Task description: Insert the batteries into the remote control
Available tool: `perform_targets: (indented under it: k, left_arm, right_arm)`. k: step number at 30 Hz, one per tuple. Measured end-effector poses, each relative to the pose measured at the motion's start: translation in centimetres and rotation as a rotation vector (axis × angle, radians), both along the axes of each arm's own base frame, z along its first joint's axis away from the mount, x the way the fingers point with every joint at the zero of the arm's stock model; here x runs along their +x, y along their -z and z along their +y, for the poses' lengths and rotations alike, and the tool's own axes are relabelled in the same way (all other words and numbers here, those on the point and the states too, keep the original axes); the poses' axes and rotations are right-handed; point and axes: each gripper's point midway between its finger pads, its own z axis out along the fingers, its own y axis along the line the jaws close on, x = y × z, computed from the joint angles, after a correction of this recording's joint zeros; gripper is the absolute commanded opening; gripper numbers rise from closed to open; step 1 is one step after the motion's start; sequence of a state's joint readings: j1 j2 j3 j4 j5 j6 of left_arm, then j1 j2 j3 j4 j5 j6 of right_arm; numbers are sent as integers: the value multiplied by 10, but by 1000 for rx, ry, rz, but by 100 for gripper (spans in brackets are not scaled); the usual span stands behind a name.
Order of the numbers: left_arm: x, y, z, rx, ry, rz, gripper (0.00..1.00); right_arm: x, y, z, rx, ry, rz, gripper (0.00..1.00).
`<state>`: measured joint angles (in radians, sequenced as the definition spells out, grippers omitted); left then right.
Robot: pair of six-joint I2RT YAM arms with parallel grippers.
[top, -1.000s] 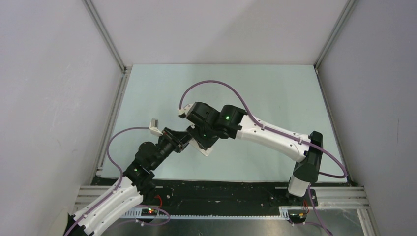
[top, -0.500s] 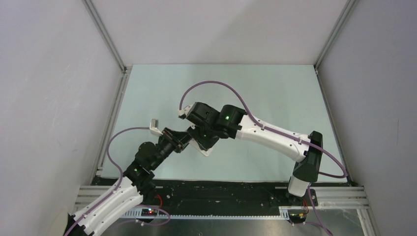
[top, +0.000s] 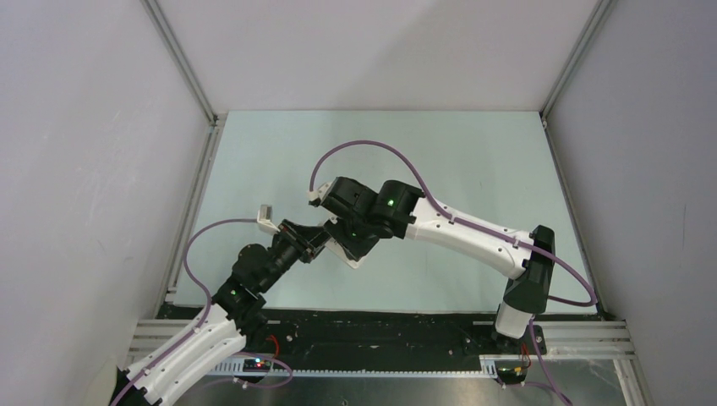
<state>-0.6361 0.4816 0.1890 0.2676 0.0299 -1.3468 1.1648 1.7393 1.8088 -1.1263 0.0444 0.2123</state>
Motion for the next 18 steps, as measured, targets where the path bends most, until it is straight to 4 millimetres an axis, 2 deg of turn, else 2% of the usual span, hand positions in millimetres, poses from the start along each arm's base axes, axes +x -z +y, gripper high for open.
perform_targets:
  k: [18]
  left_arm:
    - [-1, -2, 1, -5, -1, -8, 8]
  right_arm:
    - [4, -4, 7, 3, -8, 1, 17]
